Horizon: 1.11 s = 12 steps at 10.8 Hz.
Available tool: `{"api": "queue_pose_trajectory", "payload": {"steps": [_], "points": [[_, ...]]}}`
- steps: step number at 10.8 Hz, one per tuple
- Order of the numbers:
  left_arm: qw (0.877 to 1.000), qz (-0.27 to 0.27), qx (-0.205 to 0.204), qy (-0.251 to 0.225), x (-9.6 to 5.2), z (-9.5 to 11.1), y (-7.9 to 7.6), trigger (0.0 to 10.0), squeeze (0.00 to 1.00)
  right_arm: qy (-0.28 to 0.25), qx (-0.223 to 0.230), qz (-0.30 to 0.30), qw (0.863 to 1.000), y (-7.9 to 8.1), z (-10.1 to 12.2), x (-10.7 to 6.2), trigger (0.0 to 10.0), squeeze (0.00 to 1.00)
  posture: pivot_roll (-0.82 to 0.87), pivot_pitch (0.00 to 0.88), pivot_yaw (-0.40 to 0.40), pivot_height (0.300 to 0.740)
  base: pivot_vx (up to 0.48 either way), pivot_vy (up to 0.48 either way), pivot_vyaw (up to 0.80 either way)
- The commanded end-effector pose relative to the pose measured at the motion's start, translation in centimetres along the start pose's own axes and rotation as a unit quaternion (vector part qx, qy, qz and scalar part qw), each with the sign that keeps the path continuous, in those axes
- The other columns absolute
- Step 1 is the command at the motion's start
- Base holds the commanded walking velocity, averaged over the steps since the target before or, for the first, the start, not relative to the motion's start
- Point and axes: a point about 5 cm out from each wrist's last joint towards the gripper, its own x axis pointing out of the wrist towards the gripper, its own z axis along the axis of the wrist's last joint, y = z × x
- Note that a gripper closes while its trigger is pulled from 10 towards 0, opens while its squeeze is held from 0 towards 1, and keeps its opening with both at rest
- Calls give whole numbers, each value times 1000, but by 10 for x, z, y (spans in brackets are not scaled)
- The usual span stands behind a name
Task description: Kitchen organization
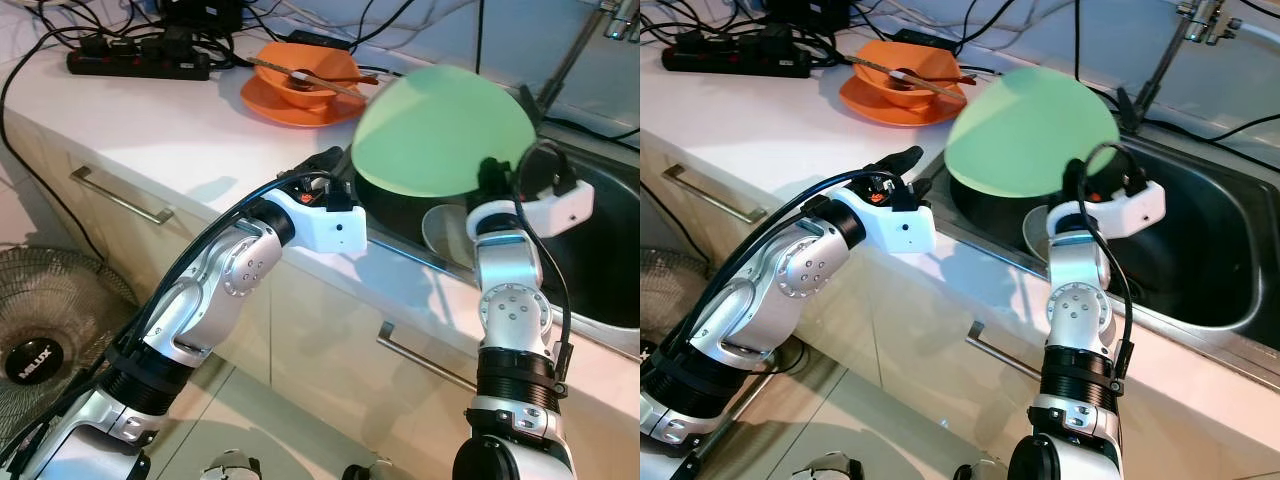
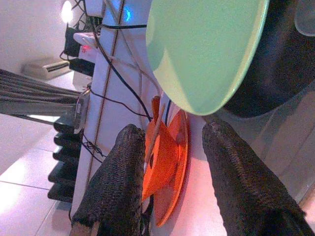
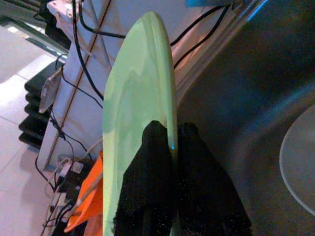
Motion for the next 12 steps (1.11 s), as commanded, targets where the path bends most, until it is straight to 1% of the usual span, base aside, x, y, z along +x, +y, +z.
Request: {"api": "queue_pose_trajectory", "payload": {"steps": [1, 2, 3, 4, 5, 6, 7, 8, 9, 10, 12], "points": [[1000, 12, 1, -11, 0, 5, 5, 10000, 0, -28, 1, 12, 1000, 7, 11, 4, 0, 0, 90, 57, -87, 719, 0, 0, 0], [1000, 13, -4, -12, 0, 5, 5, 10000, 0, -46, -16, 1, 999, 3, 18, 5, 0, 0, 90, 56, -85, 719, 0, 0, 0], [1000, 17, -19, -9, -1, 4, 5, 10000, 0, -57, -26, -11, 998, -2, 24, 7, 0, 0, 91, 57, -85, 719, 0, 0, 0], [998, 22, -51, -2, -2, 2, 4, 10000, 0, -60, -49, -16, 997, -5, 27, 8, 549, 0, 91, 57, -85, 719, 0, 0, 0], [995, 28, -97, 4, -3, 0, 3, 10000, 0, -63, -82, -29, 994, -11, 28, 9, 10000, 0, 90, 58, -85, 719, 0, 0, 0], [990, 30, -141, 8, -5, -2, 1, 10000, 0, -66, -119, -44, 990, -16, 28, 11, 10000, 0, 90, 58, -85, 719, 0, 0, 0], [986, 29, -165, 9, -5, -2, -1, 10000, 0, -65, -143, -46, 987, -17, 27, 13, 10000, 0, 90, 58, -85, 719, 0, 0, 0], [979, 30, -201, 12, -7, -1, -3, 10000, 0, -56, -178, -47, 981, -19, 22, 16, 10000, 0, 93, 58, -86, 719, 0, 0, 0], [974, 31, -224, 15, -7, -1, -4, 10000, 0, -47, -194, -47, 979, -19, 17, 18, 10000, 0, 93, 58, -86, 719, 0, 0, 0], [962, 32, -269, 21, -8, -2, -6, 10000, 0, -33, -205, -49, 977, -22, 9, 20, 10000, 0, 98, 59, -91, 719, 0, 0, 0], [942, 29, -333, 30, -11, -5, -14, 10000, 0, -15, -210, -46, 977, -24, 0, 22, 10000, 0, 100, 60, -92, 719, 0, 0, 0]]}}
